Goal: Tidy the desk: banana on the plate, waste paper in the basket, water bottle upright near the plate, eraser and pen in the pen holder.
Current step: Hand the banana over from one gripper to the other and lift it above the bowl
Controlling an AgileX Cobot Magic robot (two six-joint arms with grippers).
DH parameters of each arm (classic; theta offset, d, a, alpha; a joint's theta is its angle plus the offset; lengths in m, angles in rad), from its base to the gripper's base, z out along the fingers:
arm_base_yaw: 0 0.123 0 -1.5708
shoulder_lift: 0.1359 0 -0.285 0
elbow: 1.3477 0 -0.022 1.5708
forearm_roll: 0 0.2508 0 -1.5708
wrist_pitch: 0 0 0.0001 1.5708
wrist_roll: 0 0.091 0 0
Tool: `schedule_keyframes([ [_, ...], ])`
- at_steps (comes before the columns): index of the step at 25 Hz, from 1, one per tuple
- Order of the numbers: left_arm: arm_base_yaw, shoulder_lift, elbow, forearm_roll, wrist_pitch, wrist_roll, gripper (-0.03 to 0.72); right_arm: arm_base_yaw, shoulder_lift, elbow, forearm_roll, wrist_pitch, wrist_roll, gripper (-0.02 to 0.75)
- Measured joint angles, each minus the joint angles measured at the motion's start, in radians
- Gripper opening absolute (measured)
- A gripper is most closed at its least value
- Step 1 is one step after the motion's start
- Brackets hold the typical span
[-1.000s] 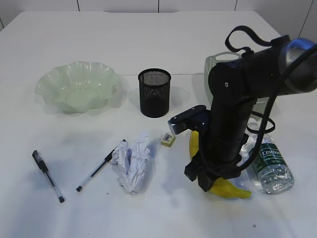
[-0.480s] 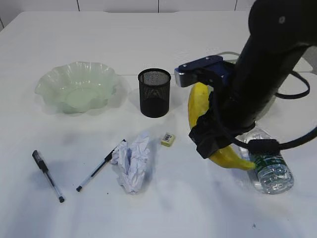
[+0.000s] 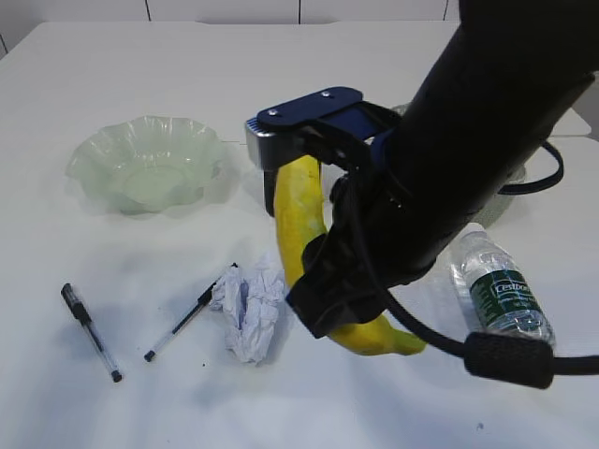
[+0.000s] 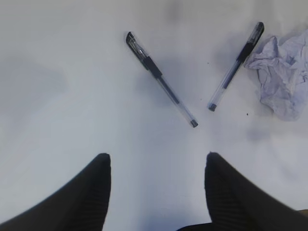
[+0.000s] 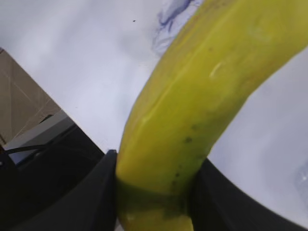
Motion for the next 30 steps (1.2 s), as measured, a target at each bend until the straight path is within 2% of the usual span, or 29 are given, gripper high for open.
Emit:
schedule_keyframes([
  [6,0.0,0.0,0.0,-0.051,0.012,0.005,0.433,0.053,0.0,0.0,0.07,-0.043,0.007,0.307],
  [14,0.0,0.0,0.0,-0.192,-0.007,0.057,0.433,0.062,-0.027,-0.028,0.077,-0.043,-0.006,0.307],
  [16,0.0,0.0,0.0,-0.264,-0.016,0.091,0.433,0.062,-0.046,-0.05,0.08,-0.043,-0.013,0.307],
  [21,0.0,0.0,0.0,-0.536,-0.056,0.208,0.433,0.062,-0.058,-0.076,0.113,-0.043,-0.03,0.307],
  [26,-0.006,0.009,0.0,-0.726,-0.085,0.308,0.433,0.062,-0.058,-0.076,0.117,-0.043,-0.037,0.307],
  [28,-0.035,0.02,0.0,-0.788,-0.097,0.339,0.433,0.062,-0.058,-0.076,0.117,-0.043,-0.04,0.307],
  [30,-0.095,0.04,0.0,-0.825,-0.124,0.354,0.433,0.062,-0.058,-0.076,0.119,-0.043,-0.041,0.307],
])
